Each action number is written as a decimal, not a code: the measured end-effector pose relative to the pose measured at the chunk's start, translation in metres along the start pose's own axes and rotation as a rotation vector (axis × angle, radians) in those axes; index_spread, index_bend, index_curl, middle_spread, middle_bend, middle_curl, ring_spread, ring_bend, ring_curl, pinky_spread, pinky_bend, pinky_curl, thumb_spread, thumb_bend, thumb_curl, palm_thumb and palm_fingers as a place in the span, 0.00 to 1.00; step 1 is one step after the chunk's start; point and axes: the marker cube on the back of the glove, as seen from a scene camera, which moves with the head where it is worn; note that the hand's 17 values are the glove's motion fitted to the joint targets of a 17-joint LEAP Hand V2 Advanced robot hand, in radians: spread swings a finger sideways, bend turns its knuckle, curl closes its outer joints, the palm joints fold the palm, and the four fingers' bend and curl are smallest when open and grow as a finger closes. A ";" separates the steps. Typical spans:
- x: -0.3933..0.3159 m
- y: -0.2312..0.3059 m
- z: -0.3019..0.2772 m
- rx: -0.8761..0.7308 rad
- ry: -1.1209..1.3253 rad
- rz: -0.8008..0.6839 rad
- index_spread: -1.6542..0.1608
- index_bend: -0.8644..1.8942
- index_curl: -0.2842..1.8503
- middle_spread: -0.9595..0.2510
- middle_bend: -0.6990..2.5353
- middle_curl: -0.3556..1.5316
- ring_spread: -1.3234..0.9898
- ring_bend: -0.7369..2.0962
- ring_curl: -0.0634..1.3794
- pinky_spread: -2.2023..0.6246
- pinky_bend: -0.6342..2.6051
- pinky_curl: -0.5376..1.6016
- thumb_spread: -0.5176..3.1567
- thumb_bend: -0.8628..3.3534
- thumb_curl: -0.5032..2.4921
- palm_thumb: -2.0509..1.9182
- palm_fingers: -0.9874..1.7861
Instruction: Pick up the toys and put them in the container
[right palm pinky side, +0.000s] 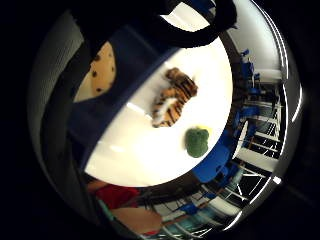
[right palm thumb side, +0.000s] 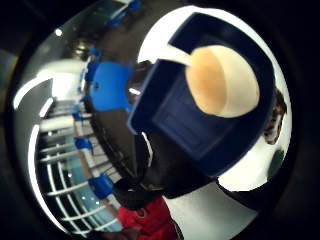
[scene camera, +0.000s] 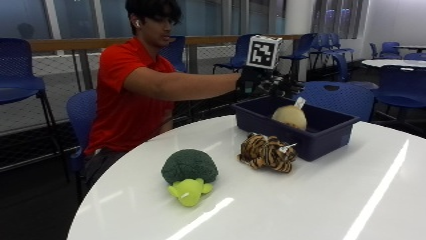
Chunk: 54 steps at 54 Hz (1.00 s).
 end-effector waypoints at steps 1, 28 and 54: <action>0.007 0.004 0.003 0.001 -0.002 -0.003 0.72 0.35 0.35 0.69 0.25 0.44 0.53 0.33 0.25 0.77 0.47 0.42 0.42 0.19 0.33 0.50 0.26; 0.230 0.122 0.114 -0.099 -0.062 0.535 0.73 0.37 0.30 0.74 0.25 0.35 0.57 0.30 0.20 0.81 0.45 0.40 0.40 0.18 0.26 0.48 0.27; 0.271 0.149 0.177 -0.271 -0.057 0.564 0.72 0.36 0.27 0.77 0.25 0.30 0.60 0.32 0.15 0.82 0.59 0.45 0.40 0.19 0.24 0.50 0.29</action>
